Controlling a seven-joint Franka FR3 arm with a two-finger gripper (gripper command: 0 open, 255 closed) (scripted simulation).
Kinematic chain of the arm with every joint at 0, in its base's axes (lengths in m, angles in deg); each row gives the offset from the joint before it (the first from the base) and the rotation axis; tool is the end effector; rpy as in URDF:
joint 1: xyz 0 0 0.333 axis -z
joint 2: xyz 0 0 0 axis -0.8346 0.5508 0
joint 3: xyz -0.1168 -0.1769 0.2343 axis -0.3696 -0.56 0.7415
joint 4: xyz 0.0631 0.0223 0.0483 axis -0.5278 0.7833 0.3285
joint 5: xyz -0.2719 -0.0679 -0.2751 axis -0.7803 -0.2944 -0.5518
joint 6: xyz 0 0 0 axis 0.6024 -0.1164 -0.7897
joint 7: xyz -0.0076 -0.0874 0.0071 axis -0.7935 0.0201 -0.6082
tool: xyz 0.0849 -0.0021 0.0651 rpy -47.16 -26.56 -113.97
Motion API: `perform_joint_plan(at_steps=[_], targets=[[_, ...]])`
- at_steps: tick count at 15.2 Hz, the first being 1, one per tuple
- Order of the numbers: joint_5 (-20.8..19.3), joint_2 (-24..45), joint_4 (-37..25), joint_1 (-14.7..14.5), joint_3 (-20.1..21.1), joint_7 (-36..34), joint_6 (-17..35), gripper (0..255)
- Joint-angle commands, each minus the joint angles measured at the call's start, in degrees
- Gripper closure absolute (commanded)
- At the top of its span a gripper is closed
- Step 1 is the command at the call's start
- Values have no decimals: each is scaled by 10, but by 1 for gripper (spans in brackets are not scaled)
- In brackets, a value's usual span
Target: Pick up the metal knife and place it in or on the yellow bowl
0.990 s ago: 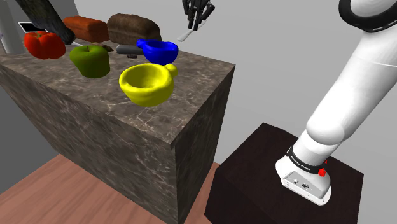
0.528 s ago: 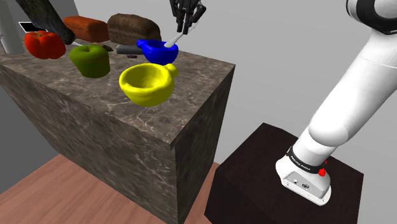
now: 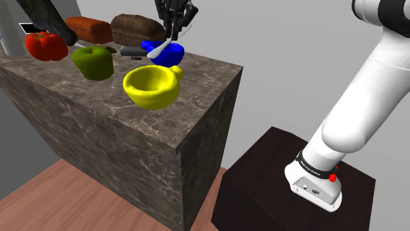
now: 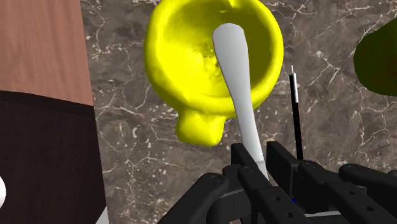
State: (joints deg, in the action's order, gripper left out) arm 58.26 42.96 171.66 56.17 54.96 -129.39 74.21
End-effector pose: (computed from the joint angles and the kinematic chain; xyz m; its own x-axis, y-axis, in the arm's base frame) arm 0.4989 0.2619 0.6714 0.2684 -0.9413 -0.2045 -0.9625 -0.2536 -0.0960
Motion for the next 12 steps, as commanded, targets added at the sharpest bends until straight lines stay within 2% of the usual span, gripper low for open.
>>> perform_joint_plan(at_steps=[1,7,12], targets=[[-8,7,-6,-16,15,-32,6,255],[-41,43,-46,-64,55,-116,11,255],[-30,25,13,-59,52,-105,53,255]])
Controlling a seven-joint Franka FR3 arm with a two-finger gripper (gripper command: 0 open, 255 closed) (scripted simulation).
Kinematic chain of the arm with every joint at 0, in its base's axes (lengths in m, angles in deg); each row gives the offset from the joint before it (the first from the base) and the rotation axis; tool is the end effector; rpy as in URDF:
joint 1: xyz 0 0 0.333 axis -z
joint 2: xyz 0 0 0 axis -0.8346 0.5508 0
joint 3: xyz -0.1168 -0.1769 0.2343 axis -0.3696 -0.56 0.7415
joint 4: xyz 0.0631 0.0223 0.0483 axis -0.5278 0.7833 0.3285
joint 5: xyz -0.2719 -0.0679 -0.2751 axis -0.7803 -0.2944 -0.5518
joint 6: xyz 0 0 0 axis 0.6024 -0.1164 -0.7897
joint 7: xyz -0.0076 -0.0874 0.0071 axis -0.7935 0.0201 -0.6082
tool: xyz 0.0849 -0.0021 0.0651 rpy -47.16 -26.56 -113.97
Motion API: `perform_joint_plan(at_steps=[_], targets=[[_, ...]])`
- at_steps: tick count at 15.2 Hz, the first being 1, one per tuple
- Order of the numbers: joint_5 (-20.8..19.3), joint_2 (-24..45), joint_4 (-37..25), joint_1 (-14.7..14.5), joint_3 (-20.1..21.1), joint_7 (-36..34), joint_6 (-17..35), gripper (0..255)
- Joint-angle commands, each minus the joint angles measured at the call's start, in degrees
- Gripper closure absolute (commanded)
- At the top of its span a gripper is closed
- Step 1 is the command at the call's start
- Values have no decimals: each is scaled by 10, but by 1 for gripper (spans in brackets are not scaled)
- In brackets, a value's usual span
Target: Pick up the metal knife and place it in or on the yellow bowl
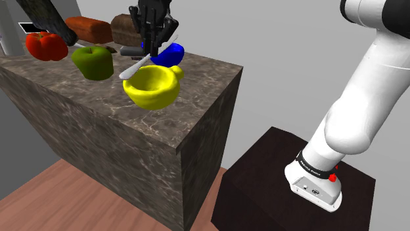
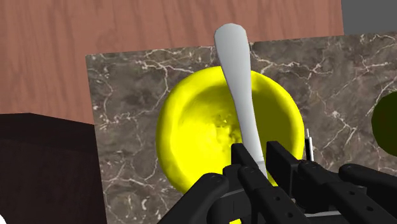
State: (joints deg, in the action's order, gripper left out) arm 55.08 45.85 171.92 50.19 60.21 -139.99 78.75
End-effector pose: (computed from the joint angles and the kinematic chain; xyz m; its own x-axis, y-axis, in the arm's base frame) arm 0.4649 0.3546 0.6521 0.2672 -0.9417 -0.2045 -0.9629 -0.2525 -0.0955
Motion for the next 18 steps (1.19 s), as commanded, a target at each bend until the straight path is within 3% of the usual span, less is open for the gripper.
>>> perform_joint_plan(at_steps=[1,10,17,18], targets=[[4,-6,22,1,-1,3,16,255],[16,-23,112,4,-3,20,90,255],[16,-23,112,4,-3,20,90,255],[16,-24,112,4,-3,20,90,0]])
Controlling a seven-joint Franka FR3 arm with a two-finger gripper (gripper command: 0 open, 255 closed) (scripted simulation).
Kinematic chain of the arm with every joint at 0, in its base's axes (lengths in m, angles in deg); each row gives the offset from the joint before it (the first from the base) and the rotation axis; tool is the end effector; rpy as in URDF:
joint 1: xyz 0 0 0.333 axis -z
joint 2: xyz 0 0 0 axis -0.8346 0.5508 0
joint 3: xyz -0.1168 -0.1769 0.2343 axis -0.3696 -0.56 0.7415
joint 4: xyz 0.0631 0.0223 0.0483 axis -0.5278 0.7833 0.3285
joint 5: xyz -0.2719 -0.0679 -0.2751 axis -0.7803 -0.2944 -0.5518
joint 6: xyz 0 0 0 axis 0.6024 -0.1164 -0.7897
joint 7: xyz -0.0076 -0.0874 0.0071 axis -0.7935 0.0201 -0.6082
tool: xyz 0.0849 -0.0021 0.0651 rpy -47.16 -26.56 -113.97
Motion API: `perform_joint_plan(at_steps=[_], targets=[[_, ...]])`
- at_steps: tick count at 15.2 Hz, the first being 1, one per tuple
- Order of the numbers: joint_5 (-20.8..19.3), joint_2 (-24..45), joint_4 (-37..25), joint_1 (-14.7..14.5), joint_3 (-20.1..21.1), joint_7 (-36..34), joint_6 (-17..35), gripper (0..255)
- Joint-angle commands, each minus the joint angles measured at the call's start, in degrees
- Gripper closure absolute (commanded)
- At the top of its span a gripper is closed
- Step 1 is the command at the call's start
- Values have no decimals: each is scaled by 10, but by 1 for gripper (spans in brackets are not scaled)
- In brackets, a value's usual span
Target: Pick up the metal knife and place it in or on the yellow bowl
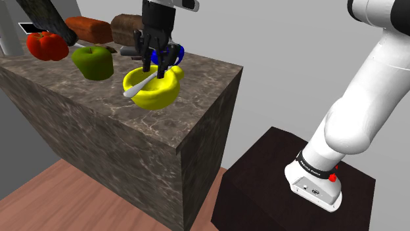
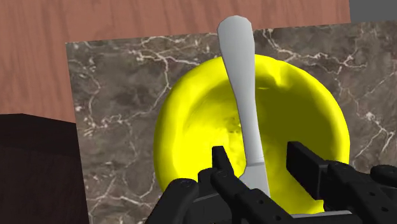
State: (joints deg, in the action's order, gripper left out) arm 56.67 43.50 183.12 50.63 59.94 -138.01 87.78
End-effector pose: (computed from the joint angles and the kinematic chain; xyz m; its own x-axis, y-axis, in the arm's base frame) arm 0.4643 0.3551 0.5932 0.2670 -0.9417 -0.2047 -0.9629 -0.2521 -0.0962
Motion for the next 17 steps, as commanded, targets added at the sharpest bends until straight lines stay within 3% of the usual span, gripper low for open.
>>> perform_joint_plan(at_steps=[1,5,9,17], targets=[[0,0,0,0,0,0,0,0],[0,0,0,0,0,0,0,0],[0,-1,-71,5,-5,-1,-72,0],[0,-1,-71,5,-5,-1,-72,0]])
